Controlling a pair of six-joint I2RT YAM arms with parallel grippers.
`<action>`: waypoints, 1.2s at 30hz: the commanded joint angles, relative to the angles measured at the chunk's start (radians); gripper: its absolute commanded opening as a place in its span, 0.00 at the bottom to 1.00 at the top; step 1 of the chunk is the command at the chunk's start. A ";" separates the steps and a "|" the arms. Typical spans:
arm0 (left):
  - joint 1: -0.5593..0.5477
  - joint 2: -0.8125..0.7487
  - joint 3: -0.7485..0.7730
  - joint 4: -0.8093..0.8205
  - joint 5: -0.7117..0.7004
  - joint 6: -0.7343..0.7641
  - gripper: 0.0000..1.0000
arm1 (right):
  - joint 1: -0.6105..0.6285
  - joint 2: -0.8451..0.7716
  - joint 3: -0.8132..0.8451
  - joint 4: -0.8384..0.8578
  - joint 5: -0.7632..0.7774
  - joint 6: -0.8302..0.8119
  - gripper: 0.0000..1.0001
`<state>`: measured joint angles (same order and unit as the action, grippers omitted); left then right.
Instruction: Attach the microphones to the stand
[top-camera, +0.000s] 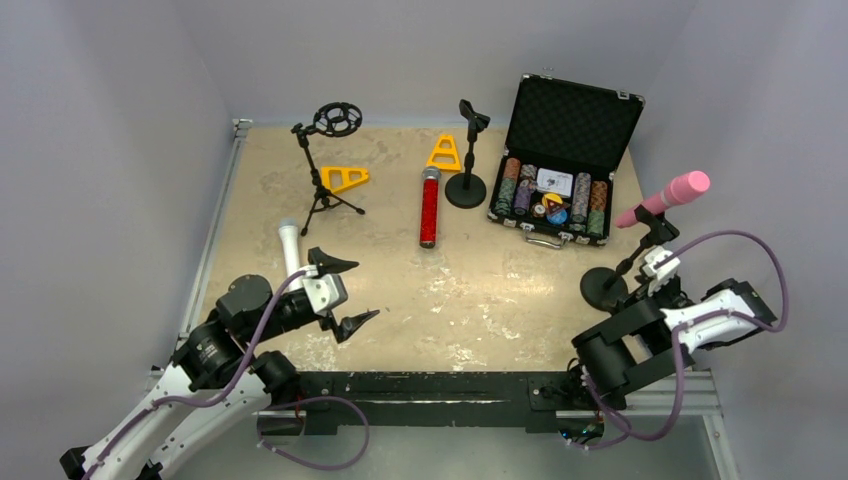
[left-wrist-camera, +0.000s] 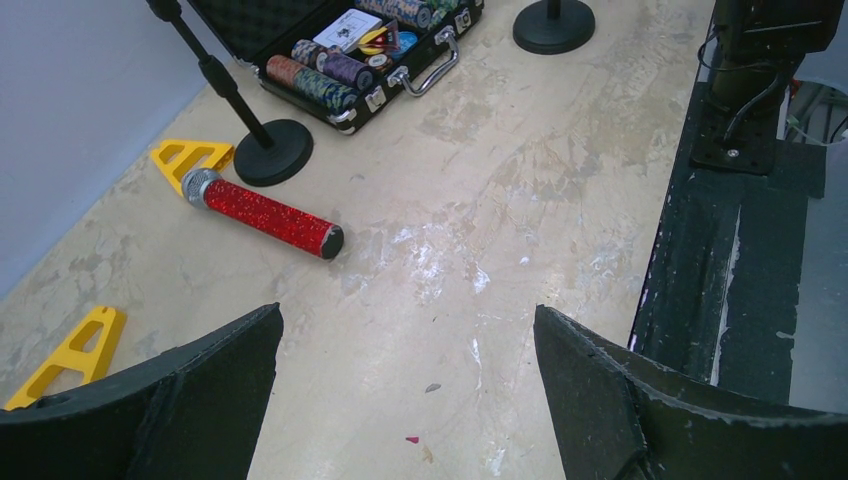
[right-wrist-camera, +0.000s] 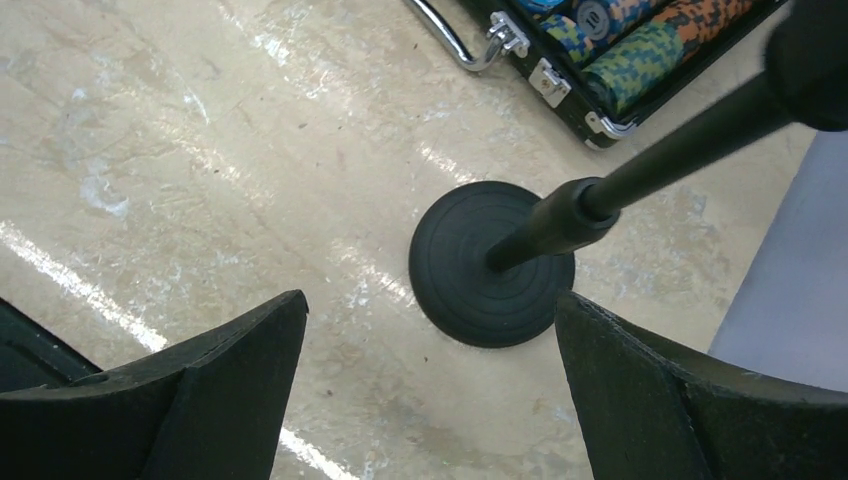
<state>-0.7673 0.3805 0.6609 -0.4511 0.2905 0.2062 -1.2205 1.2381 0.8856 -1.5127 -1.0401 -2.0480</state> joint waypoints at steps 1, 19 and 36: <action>0.005 -0.016 0.008 0.014 0.015 0.015 0.99 | -0.006 -0.090 -0.051 -0.016 0.075 -0.030 0.97; 0.004 -0.020 0.008 0.019 0.022 0.013 0.99 | 0.007 -0.380 -0.209 -0.010 0.248 -0.048 0.97; 0.005 -0.006 0.006 0.019 0.002 0.011 0.99 | 0.911 -0.544 -0.073 0.260 0.011 0.791 0.94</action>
<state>-0.7673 0.3676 0.6609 -0.4511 0.3016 0.2062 -0.5125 0.7208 0.7631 -1.4643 -0.9722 -1.6543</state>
